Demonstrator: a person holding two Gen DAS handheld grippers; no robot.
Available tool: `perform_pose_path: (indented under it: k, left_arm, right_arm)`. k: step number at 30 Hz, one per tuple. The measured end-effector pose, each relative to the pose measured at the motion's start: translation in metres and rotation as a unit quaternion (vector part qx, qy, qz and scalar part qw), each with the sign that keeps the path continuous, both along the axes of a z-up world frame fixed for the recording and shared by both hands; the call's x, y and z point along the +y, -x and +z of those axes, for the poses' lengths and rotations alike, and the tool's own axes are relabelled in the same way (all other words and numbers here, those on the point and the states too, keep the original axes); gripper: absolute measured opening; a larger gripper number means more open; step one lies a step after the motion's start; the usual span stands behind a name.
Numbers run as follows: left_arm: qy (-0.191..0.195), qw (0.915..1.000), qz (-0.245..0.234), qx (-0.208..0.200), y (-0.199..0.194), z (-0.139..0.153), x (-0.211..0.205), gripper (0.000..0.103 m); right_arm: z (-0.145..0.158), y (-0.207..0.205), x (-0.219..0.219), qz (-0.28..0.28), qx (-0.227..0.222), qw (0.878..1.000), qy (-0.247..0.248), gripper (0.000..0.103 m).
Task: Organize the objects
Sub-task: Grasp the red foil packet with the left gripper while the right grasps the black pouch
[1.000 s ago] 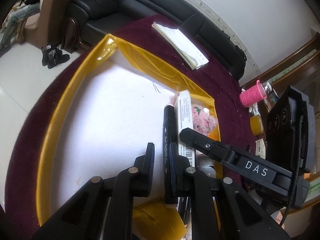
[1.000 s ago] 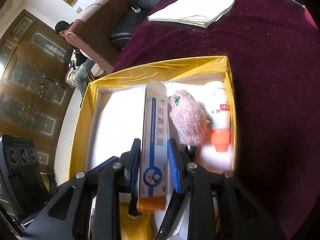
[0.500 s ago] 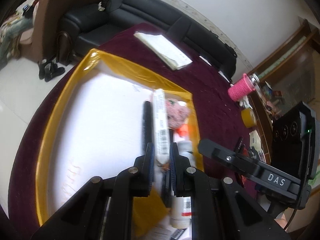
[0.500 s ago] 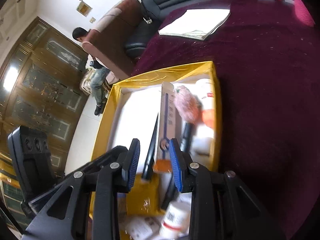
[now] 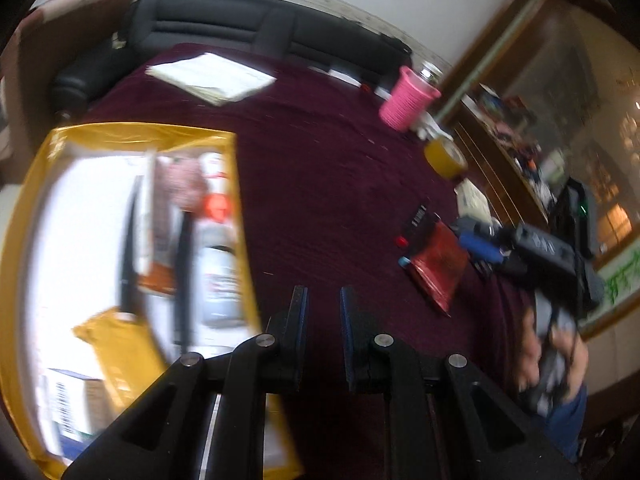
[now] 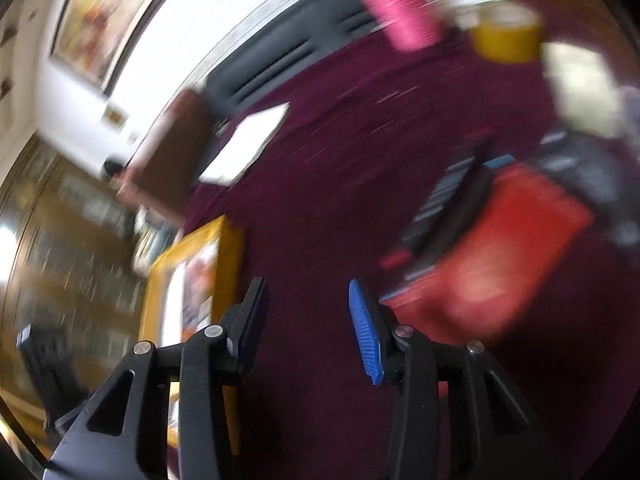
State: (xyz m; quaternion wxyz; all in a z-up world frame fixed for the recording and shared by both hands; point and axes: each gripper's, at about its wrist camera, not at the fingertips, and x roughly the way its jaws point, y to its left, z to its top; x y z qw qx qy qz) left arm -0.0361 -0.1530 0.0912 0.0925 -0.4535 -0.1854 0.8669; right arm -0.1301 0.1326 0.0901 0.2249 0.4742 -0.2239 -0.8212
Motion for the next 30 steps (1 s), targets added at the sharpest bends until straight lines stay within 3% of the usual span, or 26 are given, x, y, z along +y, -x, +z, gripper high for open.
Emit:
perform_pose_path:
  k: [5, 11, 15, 17, 19, 22, 24, 27, 30]
  left_arm:
    - [0.003, 0.9996, -0.028, -0.009, 0.002, -0.004, 0.032, 0.013]
    - [0.018, 0.9987, -0.045, -0.012, -0.001, -0.002, 0.050, 0.013]
    - [0.022, 0.9984, -0.050, -0.012, -0.002, -0.003, 0.055, 0.013]
    - [0.017, 0.9986, -0.049, -0.013, -0.003, -0.004, 0.054, 0.013]
    - [0.012, 0.9987, -0.049, -0.012, -0.006, -0.003, 0.051, 0.013]
    - [0.008, 0.9990, -0.043, -0.009, -0.009, -0.001, 0.046, 0.013]
    - [0.001, 0.9994, -0.034, -0.009, -0.011, -0.002, 0.041, 0.013]
    - [-0.013, 0.9994, -0.025, -0.018, -0.013, -0.006, 0.038, 0.013]
    - [-0.011, 0.9995, -0.024, -0.020, -0.019, -0.007, 0.039, 0.013]
  right_arm:
    - [-0.014, 0.033, 0.065, -0.082, -0.002, 0.995, -0.051, 0.044]
    - [-0.051, 0.065, 0.091, -0.113, -0.029, 0.991, -0.069, 0.044]
    - [-0.062, 0.067, 0.095, -0.105, -0.045, 0.993, -0.042, 0.048]
    - [-0.061, 0.054, 0.088, -0.082, -0.071, 0.994, -0.001, 0.050]
    - [-0.056, 0.024, 0.069, -0.012, -0.097, 0.993, 0.072, 0.055]
    - [-0.051, -0.020, 0.024, 0.134, -0.144, 0.970, 0.145, 0.055]
    - [-0.040, -0.029, 0.012, 0.160, -0.118, 0.973, 0.121, 0.055]
    - [-0.020, -0.013, 0.007, 0.129, -0.029, 0.991, 0.030, 0.055]
    - [-0.020, 0.016, 0.000, 0.103, 0.018, 0.994, -0.042, 0.055]
